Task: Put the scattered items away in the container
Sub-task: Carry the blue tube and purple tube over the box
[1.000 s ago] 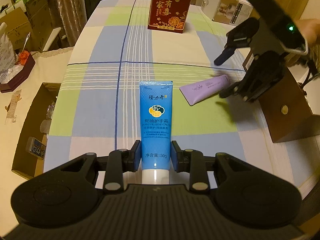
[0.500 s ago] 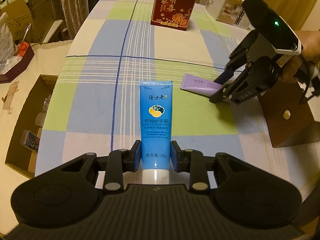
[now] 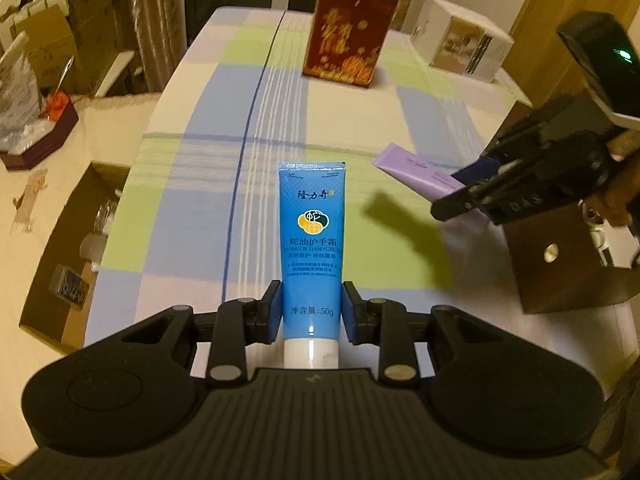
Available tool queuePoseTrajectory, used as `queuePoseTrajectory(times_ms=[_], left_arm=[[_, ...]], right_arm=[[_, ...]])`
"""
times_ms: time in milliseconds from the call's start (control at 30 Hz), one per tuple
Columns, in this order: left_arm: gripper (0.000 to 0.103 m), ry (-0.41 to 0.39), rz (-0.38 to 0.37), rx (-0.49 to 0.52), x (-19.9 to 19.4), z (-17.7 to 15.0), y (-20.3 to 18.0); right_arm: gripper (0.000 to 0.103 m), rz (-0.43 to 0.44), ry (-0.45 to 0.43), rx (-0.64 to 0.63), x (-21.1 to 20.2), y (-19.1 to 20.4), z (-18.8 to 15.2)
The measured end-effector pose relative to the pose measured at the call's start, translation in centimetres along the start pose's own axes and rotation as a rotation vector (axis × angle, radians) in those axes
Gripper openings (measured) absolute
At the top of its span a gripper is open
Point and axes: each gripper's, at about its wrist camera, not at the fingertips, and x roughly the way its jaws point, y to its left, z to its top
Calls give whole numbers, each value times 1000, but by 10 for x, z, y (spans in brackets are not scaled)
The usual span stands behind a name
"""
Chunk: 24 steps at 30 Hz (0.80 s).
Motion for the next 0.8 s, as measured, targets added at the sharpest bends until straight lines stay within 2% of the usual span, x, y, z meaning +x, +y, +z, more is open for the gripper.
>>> queuePoseTrajectory(times_ms=[433,800], left_arm=[[25,-97,-85,159,-40,33,-96],[25,-111,-155,289,-42,51,-183]], right_arm=[[34,-53,-247,207,-156,-23,-97],[34,-139,-329,349,-227,-46,-184]])
